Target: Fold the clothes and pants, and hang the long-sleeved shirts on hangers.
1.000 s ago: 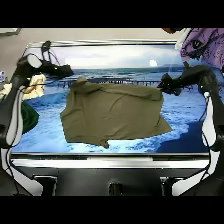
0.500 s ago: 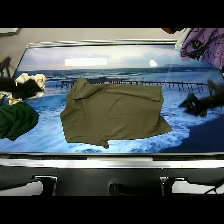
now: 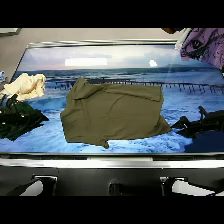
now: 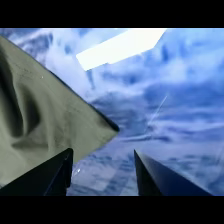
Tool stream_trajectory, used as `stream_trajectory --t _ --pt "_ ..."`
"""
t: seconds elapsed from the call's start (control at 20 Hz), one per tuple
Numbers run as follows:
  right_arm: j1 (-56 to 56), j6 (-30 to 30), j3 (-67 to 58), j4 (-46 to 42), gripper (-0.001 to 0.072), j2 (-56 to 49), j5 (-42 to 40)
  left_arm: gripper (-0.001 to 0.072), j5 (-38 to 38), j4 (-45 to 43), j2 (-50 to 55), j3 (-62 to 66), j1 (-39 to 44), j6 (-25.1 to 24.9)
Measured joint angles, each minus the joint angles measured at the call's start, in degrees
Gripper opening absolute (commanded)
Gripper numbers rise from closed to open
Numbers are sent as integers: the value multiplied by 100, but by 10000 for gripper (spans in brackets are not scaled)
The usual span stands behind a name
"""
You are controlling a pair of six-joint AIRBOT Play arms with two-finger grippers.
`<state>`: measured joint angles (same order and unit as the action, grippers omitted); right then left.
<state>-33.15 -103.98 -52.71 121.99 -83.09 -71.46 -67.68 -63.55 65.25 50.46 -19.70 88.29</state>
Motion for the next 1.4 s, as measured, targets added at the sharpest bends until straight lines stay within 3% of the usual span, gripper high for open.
stream_trajectory --t 0.2,0.35,0.4,0.45,0.5,0.55,0.95,1.3,1.4 --pt "-9 -146 101 413 451 -173 212 454 83 7 -31 -142 -15 -4" --pt "-11 -225 122 671 409 -380 190 454 111 9 -24 -175 -15 -4" --pt "-11 -256 127 713 357 -446 181 455 98 13 -20 -179 -15 -4" --pt "-11 -289 129 715 253 -490 173 479 57 15 -17 -186 -15 -4" --pt "-11 -319 133 713 98 -527 166 549 26 17 -13 -201 -15 -4" --pt "-11 -361 140 710 26 -560 179 549 -4 22 -13 -229 -15 -4" --pt "-11 -490 149 728 26 -501 37 548 133 907 2 -1259 -13 -981" --pt "-11 -444 149 811 26 -181 -79 547 533 1338 72 -1882 295 -1377" --pt "-11 -442 149 813 26 -94 -105 504 601 1375 190 -1926 468 -1408"
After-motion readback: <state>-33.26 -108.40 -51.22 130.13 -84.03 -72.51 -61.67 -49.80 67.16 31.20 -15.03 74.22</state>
